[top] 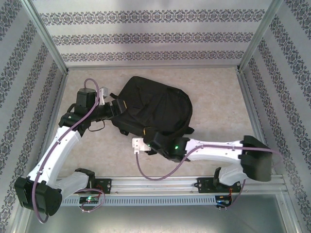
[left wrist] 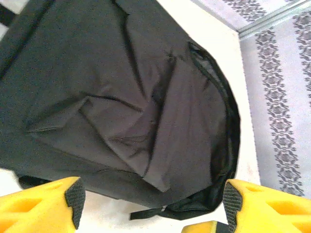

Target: Pack the student bag

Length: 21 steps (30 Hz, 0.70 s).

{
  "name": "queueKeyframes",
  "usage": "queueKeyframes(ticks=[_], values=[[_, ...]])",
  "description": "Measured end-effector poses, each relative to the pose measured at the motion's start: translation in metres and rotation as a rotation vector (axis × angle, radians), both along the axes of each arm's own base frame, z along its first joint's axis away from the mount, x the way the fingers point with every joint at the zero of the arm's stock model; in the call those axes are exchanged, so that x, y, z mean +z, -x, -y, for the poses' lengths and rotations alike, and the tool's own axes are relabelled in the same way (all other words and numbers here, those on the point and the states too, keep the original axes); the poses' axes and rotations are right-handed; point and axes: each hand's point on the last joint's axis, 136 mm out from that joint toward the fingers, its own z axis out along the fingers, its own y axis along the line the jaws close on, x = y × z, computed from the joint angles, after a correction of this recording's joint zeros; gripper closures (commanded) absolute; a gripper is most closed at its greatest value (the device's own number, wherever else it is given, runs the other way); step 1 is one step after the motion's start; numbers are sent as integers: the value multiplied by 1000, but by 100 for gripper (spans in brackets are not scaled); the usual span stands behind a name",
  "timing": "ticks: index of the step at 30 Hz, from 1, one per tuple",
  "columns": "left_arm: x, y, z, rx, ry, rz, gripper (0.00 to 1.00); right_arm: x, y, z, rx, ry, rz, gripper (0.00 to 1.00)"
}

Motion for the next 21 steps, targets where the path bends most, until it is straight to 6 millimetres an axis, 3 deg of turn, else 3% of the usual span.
queueKeyframes(ticks=[3, 9, 15, 21], values=[[-7, 4, -5, 14, -8, -5, 24, -5, -10, -7, -11, 21, 74, 46], [-14, 7, -7, 18, -10, -19, 24, 5, -25, -14, -46, -16, 178, 56], [-20, 8, -8, 19, -10, -31, 25, -13, -29, -15, -46, 27, 190, 67], [-19, 8, -8, 19, -8, -22, 25, -18, -28, -12, -54, 20, 183, 98]])
